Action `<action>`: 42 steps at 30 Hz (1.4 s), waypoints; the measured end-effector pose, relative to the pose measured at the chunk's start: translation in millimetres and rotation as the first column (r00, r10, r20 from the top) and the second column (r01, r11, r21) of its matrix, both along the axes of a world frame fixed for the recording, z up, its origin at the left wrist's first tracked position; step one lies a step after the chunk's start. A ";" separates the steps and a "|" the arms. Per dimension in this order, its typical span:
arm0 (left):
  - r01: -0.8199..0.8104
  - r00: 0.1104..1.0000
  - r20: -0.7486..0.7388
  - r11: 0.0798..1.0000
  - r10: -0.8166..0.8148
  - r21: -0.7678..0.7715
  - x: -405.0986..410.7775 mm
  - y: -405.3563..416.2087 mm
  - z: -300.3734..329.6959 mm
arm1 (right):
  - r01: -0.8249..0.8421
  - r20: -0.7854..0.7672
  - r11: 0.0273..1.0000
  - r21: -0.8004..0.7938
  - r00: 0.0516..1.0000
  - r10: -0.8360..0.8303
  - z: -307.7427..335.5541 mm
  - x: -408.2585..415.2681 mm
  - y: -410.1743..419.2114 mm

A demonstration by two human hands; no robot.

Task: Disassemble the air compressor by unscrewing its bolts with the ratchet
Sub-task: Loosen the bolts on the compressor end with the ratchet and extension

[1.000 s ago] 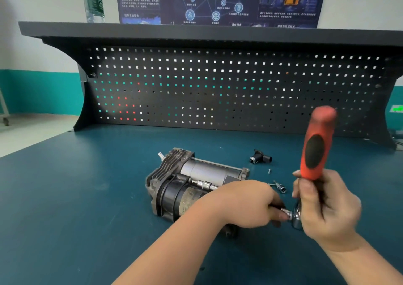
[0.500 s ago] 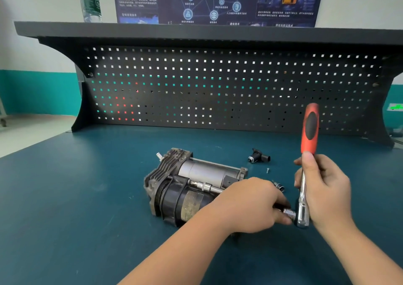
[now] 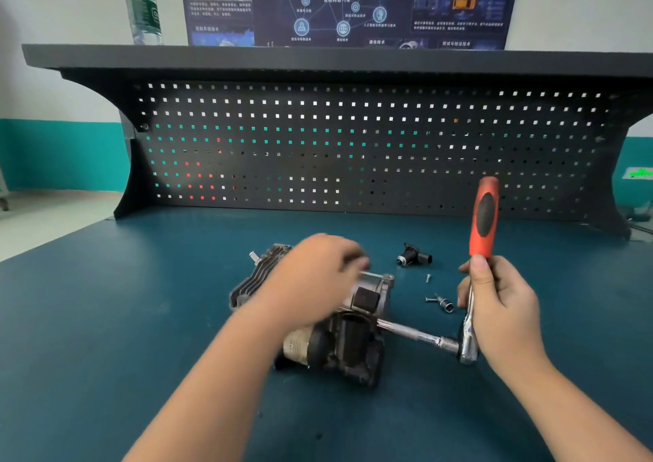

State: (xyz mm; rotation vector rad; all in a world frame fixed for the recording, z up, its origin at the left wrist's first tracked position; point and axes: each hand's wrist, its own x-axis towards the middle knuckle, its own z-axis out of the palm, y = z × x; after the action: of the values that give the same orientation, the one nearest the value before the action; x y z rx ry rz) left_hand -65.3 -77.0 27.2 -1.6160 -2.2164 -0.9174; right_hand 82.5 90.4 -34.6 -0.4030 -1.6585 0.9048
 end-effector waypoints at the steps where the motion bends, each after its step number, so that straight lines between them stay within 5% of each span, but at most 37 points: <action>1: -0.072 0.997 0.006 0.995 0.073 -0.076 -15.5 -10.0 -1.8 | 0.001 -0.005 1.000 -0.003 1.000 -0.001 0.4 -0.2 0.2; 5: -0.164 0.985 -0.002 0.922 0.174 -0.350 -49.1 -37.1 -25.1 | -0.001 -0.011 1.000 -0.001 1.000 0.001 2.2 0.4 1.0; 11: -0.250 0.962 0.065 0.950 0.266 -0.185 -49.7 -30.7 -45.2 | -0.023 -0.025 1.000 -0.003 0.999 0.023 5.0 7.0 2.5; 25: -0.277 0.953 0.091 0.953 0.289 -0.125 -51.2 -27.5 -53.6 | -0.152 -0.170 0.983 -0.102 0.976 0.133 39.5 65.0 55.5; 31: -0.262 0.957 0.092 0.956 0.275 -0.136 -51.5 -27.8 -52.8 | -0.025 -0.378 0.934 -0.356 0.918 -0.119 40.0 84.2 96.4; 36: -0.247 0.960 0.100 0.960 0.261 -0.131 -52.8 -28.5 -53.2 | 0.233 -0.168 0.818 -0.526 0.914 -0.369 10.7 58.6 108.3; 42: -0.250 0.959 0.105 0.960 0.263 -0.123 -53.4 -28.7 -53.2 | 0.204 -0.066 0.741 -0.640 0.946 -0.317 -3.5 53.5 109.3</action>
State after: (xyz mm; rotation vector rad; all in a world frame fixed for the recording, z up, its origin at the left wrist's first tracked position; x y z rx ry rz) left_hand -118.6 -105.7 -26.0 -1.3013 -2.5243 -0.8543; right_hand 135.9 199.7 -38.0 -0.9652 -1.0623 1.2286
